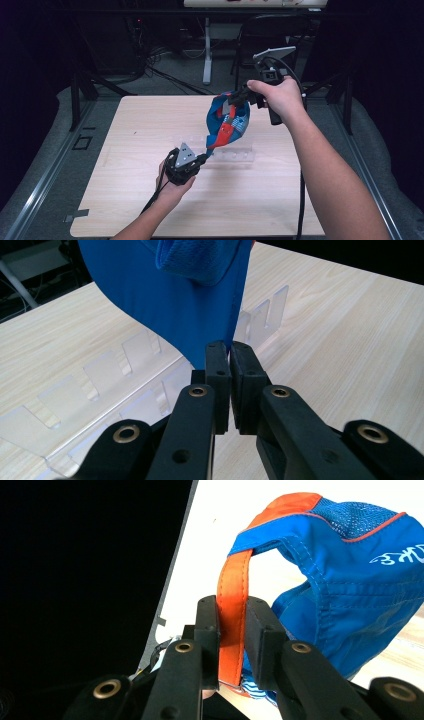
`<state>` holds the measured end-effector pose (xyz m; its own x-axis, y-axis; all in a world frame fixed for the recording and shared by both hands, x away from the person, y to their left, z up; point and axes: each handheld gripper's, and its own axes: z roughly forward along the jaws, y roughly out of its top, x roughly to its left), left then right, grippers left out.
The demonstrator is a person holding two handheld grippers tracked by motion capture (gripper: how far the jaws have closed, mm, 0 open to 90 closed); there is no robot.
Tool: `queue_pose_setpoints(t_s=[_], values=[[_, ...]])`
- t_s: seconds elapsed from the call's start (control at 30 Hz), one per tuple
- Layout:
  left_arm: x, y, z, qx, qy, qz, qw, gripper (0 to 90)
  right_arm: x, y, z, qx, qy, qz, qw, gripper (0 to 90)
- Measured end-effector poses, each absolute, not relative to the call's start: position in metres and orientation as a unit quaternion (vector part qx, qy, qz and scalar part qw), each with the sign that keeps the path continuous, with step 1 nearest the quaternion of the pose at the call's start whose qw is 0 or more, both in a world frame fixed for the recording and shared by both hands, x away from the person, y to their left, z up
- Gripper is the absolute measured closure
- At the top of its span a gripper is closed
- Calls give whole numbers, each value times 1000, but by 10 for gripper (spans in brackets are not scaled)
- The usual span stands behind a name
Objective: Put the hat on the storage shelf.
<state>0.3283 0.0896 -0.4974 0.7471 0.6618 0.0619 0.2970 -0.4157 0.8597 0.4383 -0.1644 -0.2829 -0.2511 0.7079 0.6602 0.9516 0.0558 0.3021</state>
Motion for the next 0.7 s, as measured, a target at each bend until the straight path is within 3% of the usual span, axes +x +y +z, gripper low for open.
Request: queue_pose_setpoints(t_s=[0.7], values=[[335,88,-515,822,307,193,439,875,443,-168,-302,-599,-704,-336,180,772]])
